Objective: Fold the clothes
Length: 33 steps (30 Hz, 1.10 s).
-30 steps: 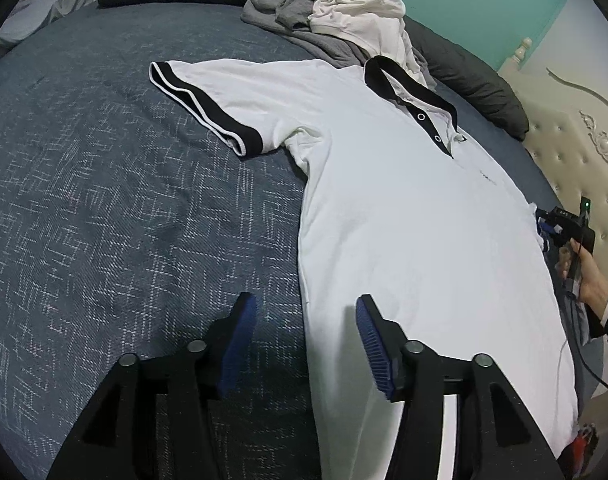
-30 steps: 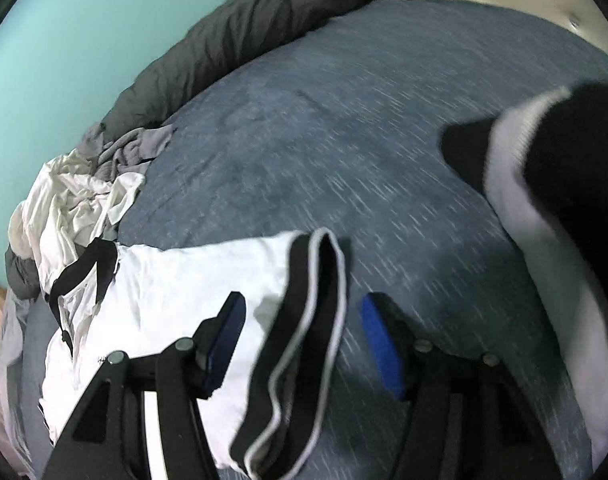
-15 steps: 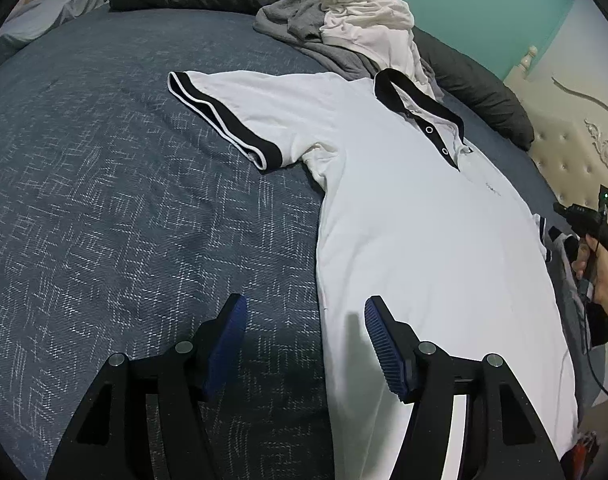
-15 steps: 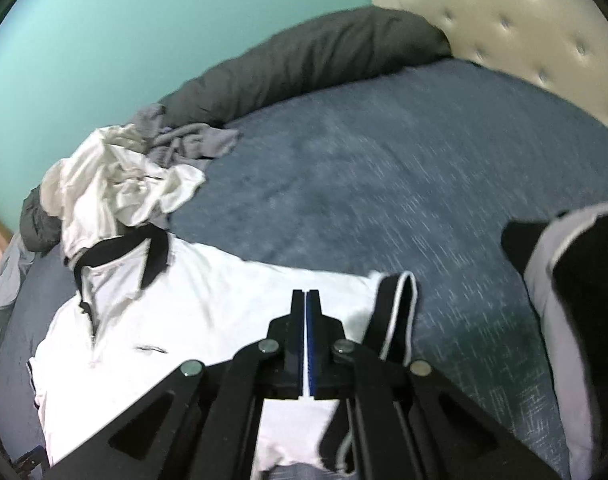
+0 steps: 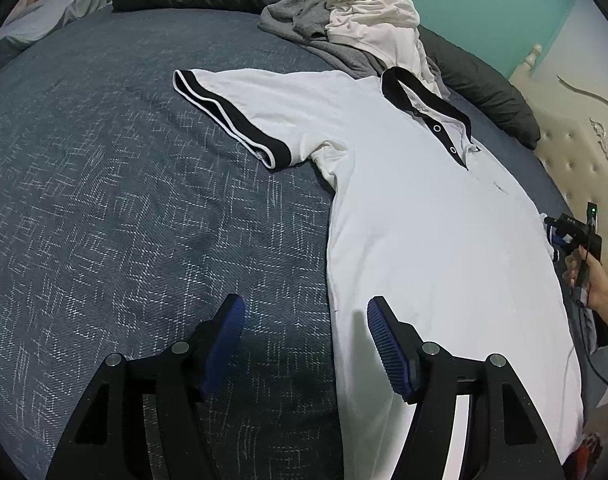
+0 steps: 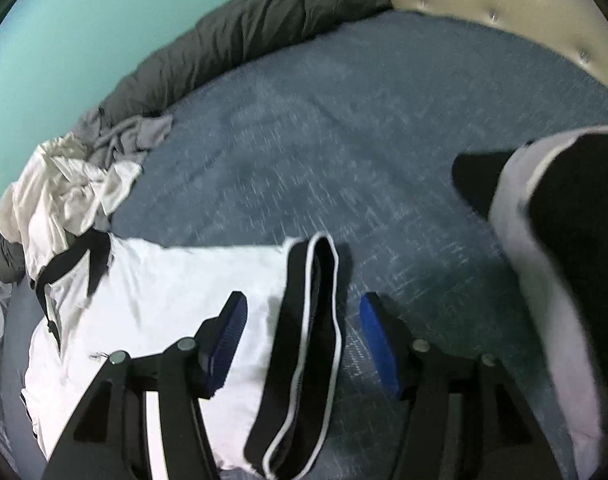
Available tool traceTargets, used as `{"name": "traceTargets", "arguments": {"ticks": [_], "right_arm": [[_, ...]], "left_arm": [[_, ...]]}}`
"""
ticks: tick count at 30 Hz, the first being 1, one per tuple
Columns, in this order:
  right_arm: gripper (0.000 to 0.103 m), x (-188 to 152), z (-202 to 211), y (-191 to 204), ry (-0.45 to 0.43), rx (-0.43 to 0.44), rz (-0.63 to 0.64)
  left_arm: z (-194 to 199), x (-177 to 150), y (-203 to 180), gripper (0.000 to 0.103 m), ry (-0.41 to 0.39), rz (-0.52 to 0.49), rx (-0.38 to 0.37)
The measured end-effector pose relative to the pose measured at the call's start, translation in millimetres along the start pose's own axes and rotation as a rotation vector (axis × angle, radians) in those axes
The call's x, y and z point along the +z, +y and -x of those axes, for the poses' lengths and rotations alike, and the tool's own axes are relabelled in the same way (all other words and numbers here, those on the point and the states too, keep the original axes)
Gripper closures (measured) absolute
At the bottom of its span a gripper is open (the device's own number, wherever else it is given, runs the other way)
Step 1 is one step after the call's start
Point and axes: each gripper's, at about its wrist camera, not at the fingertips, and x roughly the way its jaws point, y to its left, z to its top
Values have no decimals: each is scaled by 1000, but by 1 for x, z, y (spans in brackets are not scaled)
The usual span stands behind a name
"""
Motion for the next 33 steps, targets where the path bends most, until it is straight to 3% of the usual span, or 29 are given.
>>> {"name": "traceTargets", "arguments": {"ticks": [2,4,5,7,16,23,33], "right_arm": [[45,-2,-6,5,1,2,31],[78,-5,-7,11,-3,1,70],[81,-6,-7,14,-5,0,90],[97,-6,0,19,-34,4,111],[99,1,48,71,-140,20,256],[99,-21,57,148,-107,7,426],[99,-77,16,220,-4,-31,555]], "left_arm": [[-2,0,0,35,4,-2,0],[-2,0,0,35,5,-2,-2],[-2,0,0,35,5,-1,-4],[-1,0,0,35,3,1,-7],[4,0,0,35,-6,8,-24],[8,0,2,35,-11,21,-35],[10,3,5,35,-18,44,-53]]}}
